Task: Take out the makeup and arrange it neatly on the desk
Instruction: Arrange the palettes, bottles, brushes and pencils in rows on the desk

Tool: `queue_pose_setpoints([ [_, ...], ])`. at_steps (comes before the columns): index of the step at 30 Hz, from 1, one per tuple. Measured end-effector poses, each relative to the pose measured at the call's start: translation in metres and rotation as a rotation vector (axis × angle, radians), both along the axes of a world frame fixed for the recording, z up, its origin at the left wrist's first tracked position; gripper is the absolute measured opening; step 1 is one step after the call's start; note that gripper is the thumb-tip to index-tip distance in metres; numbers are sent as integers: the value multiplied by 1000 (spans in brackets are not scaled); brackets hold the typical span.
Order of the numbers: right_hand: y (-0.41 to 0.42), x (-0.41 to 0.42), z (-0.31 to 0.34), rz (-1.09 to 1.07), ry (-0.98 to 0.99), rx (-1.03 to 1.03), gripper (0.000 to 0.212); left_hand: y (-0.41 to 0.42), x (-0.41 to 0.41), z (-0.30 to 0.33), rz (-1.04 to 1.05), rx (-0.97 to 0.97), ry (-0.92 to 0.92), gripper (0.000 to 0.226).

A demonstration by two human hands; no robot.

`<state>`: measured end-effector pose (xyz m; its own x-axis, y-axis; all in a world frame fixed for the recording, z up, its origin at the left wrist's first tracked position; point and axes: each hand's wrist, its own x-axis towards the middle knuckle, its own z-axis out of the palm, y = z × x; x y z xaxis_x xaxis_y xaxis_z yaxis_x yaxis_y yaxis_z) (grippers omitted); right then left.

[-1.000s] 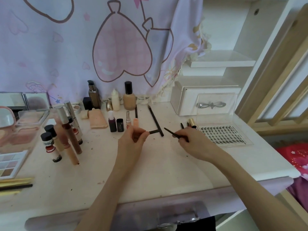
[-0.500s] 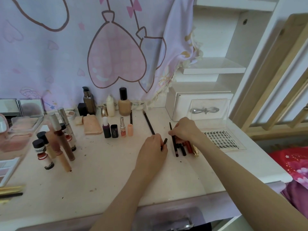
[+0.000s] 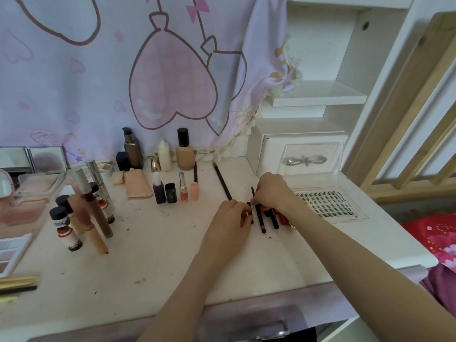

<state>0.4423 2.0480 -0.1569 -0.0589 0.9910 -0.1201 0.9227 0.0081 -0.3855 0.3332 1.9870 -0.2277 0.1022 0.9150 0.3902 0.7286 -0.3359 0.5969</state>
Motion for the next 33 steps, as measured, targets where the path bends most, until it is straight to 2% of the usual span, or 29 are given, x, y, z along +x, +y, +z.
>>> queue_pose_setpoints([
  [3, -1, 3, 0, 23, 14, 10, 7, -2, -2, 0, -22, 21, 13, 23],
  [4, -2, 4, -1, 22, 24, 17, 18, -2, -3, 0, -29, 27, 22, 23],
  [6, -3, 7, -3, 18, 55, 41, 24, -3, -3, -1, -37, 41, 44, 23],
  [14, -6, 8, -5, 78, 155, 182, 20, -10, -15, -1, -13, 72, 177, 25],
  [22, 7, -33, -14, 132, 102, 207, 28, -27, -52, -6, 38, 9, 347, 40],
  [24, 11, -47, -19, 131, 86, 179, 24, -28, -51, -7, 47, -16, 382, 43],
  [25, 13, -52, -23, 128, 64, 171, 15, -28, -51, -7, 52, -24, 388, 44],
  [28, 17, -60, -31, 110, 23, 170, 31, -28, -51, -8, 56, -31, 373, 45],
  [33, 19, -52, -26, 50, 126, 164, 35, -26, -55, -8, 41, -46, 325, 44],
])
